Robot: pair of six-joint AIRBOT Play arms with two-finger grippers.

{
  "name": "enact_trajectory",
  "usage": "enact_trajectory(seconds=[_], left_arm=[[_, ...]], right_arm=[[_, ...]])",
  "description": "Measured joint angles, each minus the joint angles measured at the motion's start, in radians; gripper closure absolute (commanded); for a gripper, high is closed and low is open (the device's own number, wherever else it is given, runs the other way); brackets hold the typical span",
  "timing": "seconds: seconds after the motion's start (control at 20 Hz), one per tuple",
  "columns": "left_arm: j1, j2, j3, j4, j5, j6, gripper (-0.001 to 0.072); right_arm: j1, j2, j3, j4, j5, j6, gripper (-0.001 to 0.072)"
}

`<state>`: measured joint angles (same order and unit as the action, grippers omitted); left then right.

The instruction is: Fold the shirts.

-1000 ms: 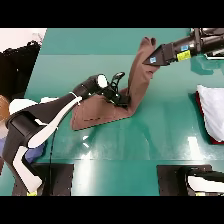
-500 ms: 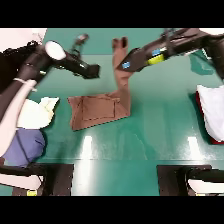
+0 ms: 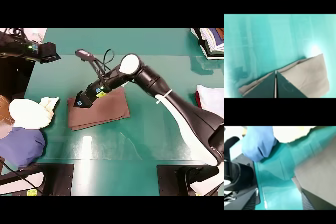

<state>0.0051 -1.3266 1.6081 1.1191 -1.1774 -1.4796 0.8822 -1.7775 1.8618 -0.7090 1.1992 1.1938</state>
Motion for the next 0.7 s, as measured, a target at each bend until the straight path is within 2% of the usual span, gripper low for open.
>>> enact_trajectory(seconds=[0.25, 0.4, 0.55, 0.7], left_arm=[[0.019, 0.012, 0.000, 0.002, -0.047, 0.015, 0.0682], [0.023, 0.014, 0.000, 0.000, -0.058, 0.019, 0.0682], [0.023, 0.015, 0.000, 0.000, -0.065, 0.020, 0.0682], [0.018, 0.014, 0.000, -0.001, -0.064, 0.022, 0.0682]], right_arm=[[-0.119, 0.003, -0.016, -0.161, 0.145, 0.060, 0.0144], [-0.254, 0.047, -0.112, -0.239, 0.201, 0.092, 0.0144], [-0.408, 0.111, -0.280, -0.259, 0.199, 0.114, 0.0138], [-0.538, 0.148, -0.451, -0.201, 0.119, 0.121, 0.0135]])
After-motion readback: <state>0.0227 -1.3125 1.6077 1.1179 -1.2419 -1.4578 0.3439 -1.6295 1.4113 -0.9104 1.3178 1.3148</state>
